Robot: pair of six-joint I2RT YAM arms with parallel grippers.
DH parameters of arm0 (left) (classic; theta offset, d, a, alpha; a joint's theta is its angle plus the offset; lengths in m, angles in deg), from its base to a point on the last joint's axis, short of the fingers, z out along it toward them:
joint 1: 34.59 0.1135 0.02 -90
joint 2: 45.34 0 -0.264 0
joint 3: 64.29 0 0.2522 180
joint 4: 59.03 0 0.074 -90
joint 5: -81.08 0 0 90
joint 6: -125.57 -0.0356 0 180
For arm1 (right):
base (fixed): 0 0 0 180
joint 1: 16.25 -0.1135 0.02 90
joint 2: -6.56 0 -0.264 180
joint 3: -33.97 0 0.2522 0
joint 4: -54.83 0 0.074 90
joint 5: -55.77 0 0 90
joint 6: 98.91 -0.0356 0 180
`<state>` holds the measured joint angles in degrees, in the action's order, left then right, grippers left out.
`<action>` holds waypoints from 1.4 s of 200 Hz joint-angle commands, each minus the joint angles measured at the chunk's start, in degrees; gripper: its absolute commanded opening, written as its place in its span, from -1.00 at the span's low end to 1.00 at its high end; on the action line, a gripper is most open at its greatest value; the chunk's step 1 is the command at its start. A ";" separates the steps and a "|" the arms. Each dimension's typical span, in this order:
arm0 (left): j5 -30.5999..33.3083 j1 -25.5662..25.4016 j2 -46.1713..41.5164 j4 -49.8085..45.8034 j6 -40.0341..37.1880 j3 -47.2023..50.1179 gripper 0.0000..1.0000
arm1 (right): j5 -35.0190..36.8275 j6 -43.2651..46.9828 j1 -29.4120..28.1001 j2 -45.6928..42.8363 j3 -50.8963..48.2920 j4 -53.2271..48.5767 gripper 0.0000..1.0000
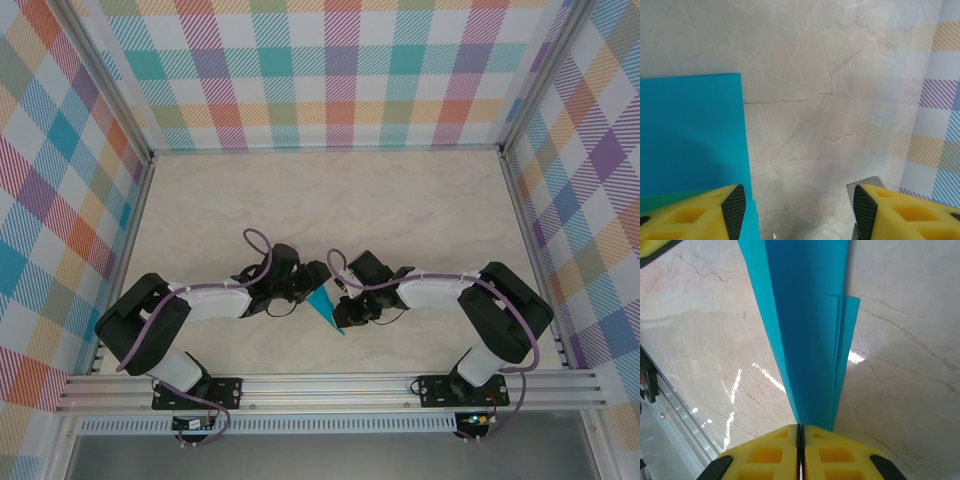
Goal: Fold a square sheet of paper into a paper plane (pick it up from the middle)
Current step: Fold the wing for the fifth time at the center of the table.
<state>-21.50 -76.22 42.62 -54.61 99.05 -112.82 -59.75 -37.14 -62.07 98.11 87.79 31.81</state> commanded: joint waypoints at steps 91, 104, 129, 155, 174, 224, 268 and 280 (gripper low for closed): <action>1.45 -0.73 5.18 -1.58 1.56 0.40 0.22 | -1.33 -4.87 -0.21 -0.40 -2.05 2.38 -0.74; 1.68 -0.74 5.07 -1.89 1.37 0.30 0.22 | -2.05 -4.91 -0.09 -1.25 -0.71 1.43 -0.70; 1.55 -0.67 5.55 -2.18 1.12 -0.22 0.21 | -0.22 -3.62 -0.05 -2.66 0.13 -0.41 -0.54; 1.42 -0.70 5.81 -1.83 1.20 -0.30 0.21 | 0.53 -1.79 -0.09 -1.35 0.64 -2.27 -0.48; 1.56 -0.73 5.64 -2.09 1.05 -0.47 0.21 | 0.66 -1.57 -0.14 -0.66 0.01 -1.54 -0.48; 1.59 -0.74 5.38 -2.35 0.98 -0.30 0.21 | 0.81 -2.14 -0.14 0.03 -1.74 -0.37 -0.66; 1.77 -0.74 5.20 -2.71 0.98 -0.22 0.21 | 0.31 -3.63 -0.10 2.80 -3.99 2.09 -0.79; 1.79 -0.69 5.29 -2.62 0.96 -0.22 0.20 | 0.11 -4.09 -0.06 3.91 -4.54 2.66 -0.79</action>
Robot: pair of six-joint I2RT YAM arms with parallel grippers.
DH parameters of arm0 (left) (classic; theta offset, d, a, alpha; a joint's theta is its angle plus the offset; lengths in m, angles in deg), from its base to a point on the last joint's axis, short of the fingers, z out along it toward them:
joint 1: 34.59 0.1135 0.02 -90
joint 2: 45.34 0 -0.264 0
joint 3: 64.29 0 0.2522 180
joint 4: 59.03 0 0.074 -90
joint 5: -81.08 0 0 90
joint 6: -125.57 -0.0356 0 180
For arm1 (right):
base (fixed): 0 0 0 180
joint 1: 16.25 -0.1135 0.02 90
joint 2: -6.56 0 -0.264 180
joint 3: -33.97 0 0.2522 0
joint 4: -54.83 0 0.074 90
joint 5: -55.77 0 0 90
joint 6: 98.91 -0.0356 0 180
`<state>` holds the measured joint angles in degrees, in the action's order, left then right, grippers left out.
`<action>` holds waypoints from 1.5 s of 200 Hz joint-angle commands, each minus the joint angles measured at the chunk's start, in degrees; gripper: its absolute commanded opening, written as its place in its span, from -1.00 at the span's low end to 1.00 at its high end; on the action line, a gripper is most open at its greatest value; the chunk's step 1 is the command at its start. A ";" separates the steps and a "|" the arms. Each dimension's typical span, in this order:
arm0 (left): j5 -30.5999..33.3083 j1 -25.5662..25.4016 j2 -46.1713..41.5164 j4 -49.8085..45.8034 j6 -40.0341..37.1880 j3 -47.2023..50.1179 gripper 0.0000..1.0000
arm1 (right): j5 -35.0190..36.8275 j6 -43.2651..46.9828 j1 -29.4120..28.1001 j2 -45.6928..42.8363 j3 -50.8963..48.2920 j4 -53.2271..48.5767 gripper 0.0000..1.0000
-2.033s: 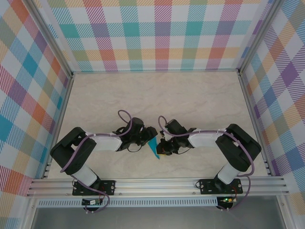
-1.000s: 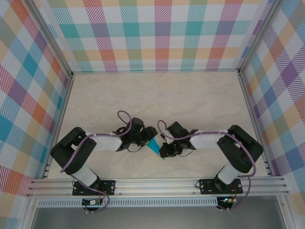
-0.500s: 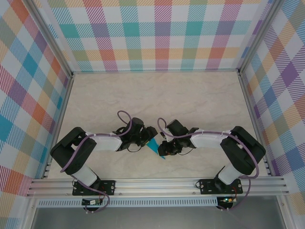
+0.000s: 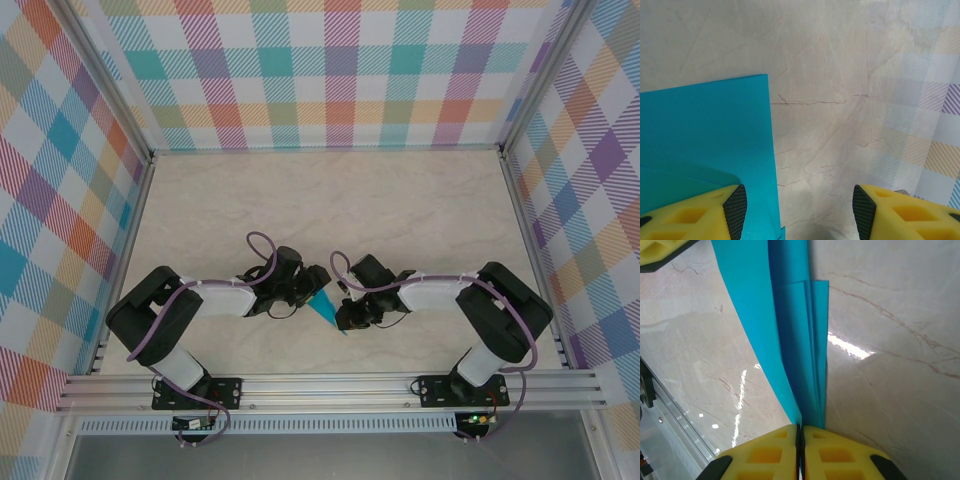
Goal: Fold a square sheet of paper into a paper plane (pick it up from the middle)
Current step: Fold the wing for the fifth time at the center of the table.
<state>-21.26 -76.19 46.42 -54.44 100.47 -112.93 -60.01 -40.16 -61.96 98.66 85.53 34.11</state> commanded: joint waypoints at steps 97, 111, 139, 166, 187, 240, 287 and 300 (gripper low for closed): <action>1.12 -0.70 1.79 -3.06 -0.66 -0.44 0.20 | 0.21 -0.15 -0.19 -2.95 -2.95 -2.64 -0.54; 1.02 -0.76 1.86 -3.06 -0.66 -0.51 0.20 | 0.01 0.22 -0.16 -3.47 -3.01 -2.60 -0.53; 1.00 -0.75 1.95 -3.24 -0.74 -0.72 0.21 | 1.16 1.10 -0.16 -3.38 -2.59 -3.75 -0.53; 0.95 -0.76 2.09 -3.32 -0.84 -0.89 0.20 | 2.02 0.97 -0.15 -2.43 -2.95 -3.90 -0.57; 1.00 -0.75 1.97 -3.41 -0.92 -0.83 0.20 | 2.21 0.23 -0.17 -1.94 -3.64 -3.41 -0.67; 1.18 -0.75 1.75 -3.41 -0.92 -0.46 0.20 | 0.21 -0.74 0.44 -2.25 -5.10 -1.21 -0.84; 1.26 -0.76 1.75 -3.32 -0.94 -0.28 0.20 | 0.86 -0.24 0.75 -5.58 -5.02 -4.03 -0.65; 1.31 -0.75 1.71 -3.24 -0.94 -0.28 0.20 | 0.82 -0.12 0.71 -5.63 -5.17 -4.16 -0.67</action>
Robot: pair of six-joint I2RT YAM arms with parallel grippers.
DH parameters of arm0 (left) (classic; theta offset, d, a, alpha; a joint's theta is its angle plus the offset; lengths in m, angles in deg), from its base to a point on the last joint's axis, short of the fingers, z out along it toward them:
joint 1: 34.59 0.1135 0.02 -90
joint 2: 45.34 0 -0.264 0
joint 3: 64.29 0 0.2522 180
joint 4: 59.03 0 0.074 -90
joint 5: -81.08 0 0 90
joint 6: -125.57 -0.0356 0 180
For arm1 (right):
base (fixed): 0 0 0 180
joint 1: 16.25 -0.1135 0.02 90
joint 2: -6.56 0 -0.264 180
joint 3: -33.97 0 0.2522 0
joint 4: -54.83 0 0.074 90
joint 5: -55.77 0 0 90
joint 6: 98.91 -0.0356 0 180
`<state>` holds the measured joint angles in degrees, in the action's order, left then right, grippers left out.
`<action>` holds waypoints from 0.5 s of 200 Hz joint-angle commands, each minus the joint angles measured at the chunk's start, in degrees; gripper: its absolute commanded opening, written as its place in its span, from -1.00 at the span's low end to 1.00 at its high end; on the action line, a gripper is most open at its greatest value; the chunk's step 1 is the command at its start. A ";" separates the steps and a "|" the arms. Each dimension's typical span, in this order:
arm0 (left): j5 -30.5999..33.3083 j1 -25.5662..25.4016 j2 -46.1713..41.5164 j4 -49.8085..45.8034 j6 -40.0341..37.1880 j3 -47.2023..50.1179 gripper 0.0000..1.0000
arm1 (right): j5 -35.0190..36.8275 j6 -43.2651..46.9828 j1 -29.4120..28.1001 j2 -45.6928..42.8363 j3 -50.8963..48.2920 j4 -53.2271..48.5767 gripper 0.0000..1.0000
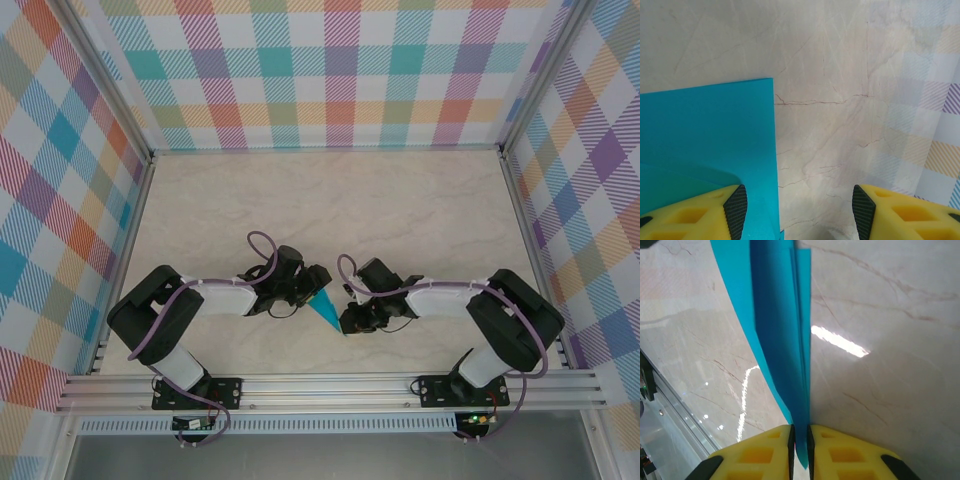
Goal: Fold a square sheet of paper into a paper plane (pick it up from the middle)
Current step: Fold the wing for the fifth time at the center of the table.
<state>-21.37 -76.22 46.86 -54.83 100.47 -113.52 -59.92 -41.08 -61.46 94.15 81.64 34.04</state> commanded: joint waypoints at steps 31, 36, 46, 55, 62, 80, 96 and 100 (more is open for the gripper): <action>1.36 -0.69 1.25 -2.84 -0.92 0.22 0.20 | 0.55 0.40 0.21 0.53 -2.00 -3.78 -0.80; 1.30 -0.74 1.20 -2.84 -0.93 0.26 0.20 | 0.90 0.43 0.21 0.97 -1.96 -4.12 -0.82; 1.41 -0.69 1.22 -2.93 -0.92 0.26 0.20 | 1.06 0.44 0.21 1.83 -1.90 -4.59 -0.84; 1.38 -0.71 1.30 -2.93 -0.93 0.22 0.20 | 1.24 0.13 0.21 2.44 -1.87 -5.10 -0.87; 1.30 -0.69 1.31 -2.93 -0.92 0.13 0.20 | 1.47 -0.03 0.21 2.69 -1.89 -5.59 -0.89; 1.39 -0.64 1.31 -3.01 -0.92 0.11 0.20 | 2.46 -0.44 0.26 2.67 -2.27 -6.92 -0.89; 1.35 -0.69 1.14 -3.10 -0.92 0.20 0.20 | 2.49 -0.23 0.21 2.25 -2.46 -7.96 -0.85; 1.34 -0.73 1.07 -3.10 -0.92 0.22 0.20 | 2.60 -0.27 0.21 2.04 -2.53 -8.20 -0.84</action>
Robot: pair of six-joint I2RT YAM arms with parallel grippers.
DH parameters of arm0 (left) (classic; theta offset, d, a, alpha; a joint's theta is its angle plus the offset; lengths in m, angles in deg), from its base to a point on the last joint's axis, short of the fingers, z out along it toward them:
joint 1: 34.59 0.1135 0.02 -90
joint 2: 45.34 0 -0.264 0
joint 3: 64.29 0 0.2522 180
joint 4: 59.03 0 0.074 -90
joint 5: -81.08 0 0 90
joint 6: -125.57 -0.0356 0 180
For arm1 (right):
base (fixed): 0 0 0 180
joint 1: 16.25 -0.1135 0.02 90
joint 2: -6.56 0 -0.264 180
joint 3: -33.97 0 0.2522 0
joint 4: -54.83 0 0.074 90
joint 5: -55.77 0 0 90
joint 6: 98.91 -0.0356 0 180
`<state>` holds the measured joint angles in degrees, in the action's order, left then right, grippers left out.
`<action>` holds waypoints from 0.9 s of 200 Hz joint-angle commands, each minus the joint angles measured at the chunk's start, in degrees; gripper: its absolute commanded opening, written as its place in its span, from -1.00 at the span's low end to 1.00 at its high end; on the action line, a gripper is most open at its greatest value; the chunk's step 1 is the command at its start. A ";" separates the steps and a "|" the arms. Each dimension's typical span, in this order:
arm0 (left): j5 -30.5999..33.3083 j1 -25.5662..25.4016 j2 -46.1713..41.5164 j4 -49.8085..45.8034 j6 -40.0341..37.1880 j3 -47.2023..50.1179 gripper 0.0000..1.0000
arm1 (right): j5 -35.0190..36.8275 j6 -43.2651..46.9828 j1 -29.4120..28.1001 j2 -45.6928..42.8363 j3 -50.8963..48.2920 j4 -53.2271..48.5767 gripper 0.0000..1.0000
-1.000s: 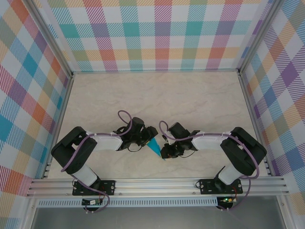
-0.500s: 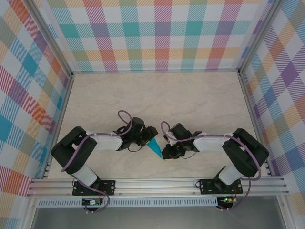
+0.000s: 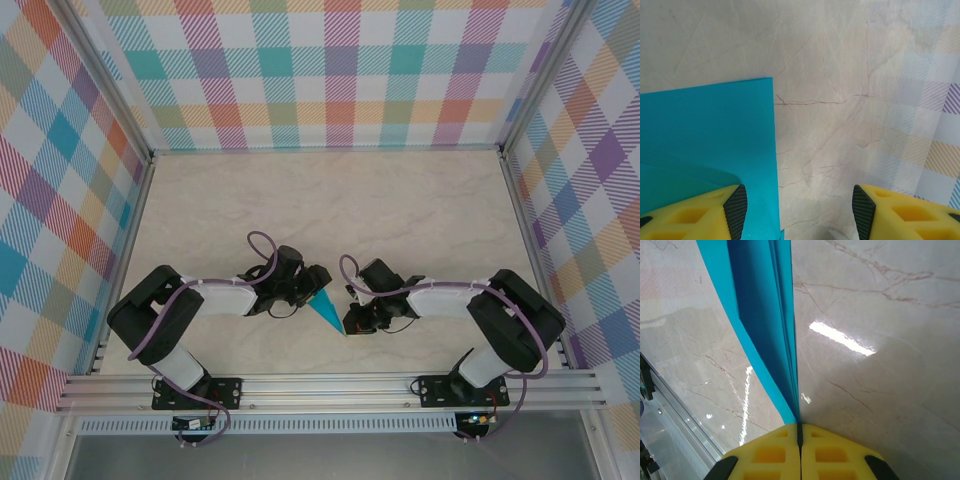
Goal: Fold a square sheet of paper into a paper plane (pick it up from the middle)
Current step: Fold the wing for the fifth time at the center of the table.
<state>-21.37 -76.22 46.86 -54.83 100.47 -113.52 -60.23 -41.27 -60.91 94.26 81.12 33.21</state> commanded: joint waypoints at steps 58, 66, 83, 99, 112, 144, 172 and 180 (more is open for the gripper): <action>1.68 -0.69 0.31 -3.51 -0.99 0.57 0.20 | 5.96 -0.90 -0.34 -5.25 2.38 -13.09 -0.63; 1.81 -0.74 0.17 -3.82 -1.16 0.57 0.20 | 6.34 -2.09 -0.34 -7.06 3.10 -12.45 -0.61; 2.03 -0.73 0.05 -4.05 -1.18 0.61 0.20 | 6.45 -4.77 -0.34 -8.88 4.39 -9.44 -0.53; 1.98 -0.73 0.08 -4.15 -1.22 0.48 0.20 | 3.82 -5.89 -0.34 -7.80 5.88 -5.65 -0.58; 2.01 -0.74 0.08 -4.16 -1.19 0.48 0.20 | 0.20 -7.14 -0.34 -5.37 6.88 -1.55 -0.66; 2.09 -0.72 0.27 -4.17 -1.27 0.40 0.20 | -5.69 -10.62 -0.68 0.31 8.65 6.27 -0.75; 1.78 -0.74 0.99 -4.03 -1.27 -0.03 0.20 | -4.15 -10.23 -0.64 2.18 9.18 5.78 -0.78; 1.71 -0.74 1.26 -3.90 -1.22 -0.08 0.20 | -3.58 -9.96 -0.60 2.55 9.24 5.20 -0.78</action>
<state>-21.28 -76.35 46.86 -54.85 100.30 -113.52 -62.83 -50.52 -61.30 95.81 88.90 37.01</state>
